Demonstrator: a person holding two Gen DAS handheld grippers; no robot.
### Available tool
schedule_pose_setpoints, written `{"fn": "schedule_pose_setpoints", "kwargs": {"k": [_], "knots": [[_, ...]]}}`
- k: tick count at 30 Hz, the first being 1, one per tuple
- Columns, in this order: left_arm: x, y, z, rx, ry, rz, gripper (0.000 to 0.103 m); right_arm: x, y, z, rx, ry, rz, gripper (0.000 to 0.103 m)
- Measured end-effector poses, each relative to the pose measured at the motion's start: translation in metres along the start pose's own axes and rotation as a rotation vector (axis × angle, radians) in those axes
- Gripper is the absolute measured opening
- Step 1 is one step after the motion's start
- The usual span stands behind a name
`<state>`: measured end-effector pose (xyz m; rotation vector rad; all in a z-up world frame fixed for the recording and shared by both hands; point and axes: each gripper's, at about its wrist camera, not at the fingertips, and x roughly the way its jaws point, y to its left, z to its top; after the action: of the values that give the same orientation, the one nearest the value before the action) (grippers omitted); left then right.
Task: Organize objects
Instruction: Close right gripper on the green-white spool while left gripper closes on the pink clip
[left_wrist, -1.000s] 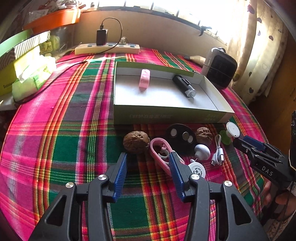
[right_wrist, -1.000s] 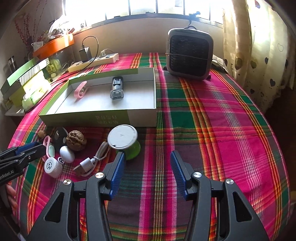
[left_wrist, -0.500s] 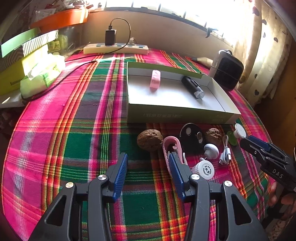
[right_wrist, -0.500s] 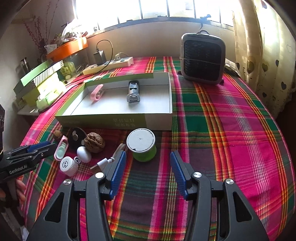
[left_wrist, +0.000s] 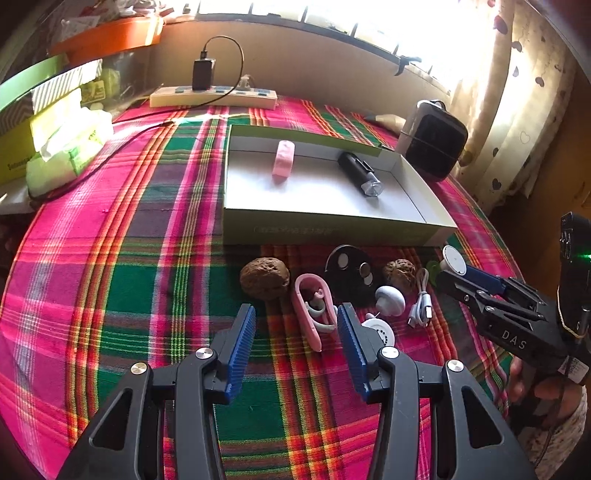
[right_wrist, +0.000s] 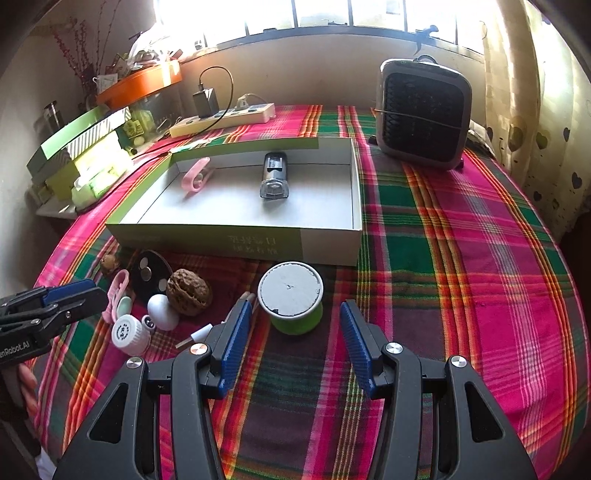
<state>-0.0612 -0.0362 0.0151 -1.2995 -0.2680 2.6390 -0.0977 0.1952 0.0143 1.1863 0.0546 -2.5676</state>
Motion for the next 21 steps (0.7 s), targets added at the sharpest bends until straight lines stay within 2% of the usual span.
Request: {"fn": "schedule_pose_setpoints", "kwargs": {"k": [7,21], "knots": [[0.012,-0.01,0.003,0.017,0.033,0.023,0.045,0.007,0.002,0.002,-0.02,0.022,-0.009,0.051],[0.019,-0.013,0.008,0.045,0.041,0.059,0.045,0.017,0.001,0.01,-0.032,0.043,-0.022,0.051]]}}
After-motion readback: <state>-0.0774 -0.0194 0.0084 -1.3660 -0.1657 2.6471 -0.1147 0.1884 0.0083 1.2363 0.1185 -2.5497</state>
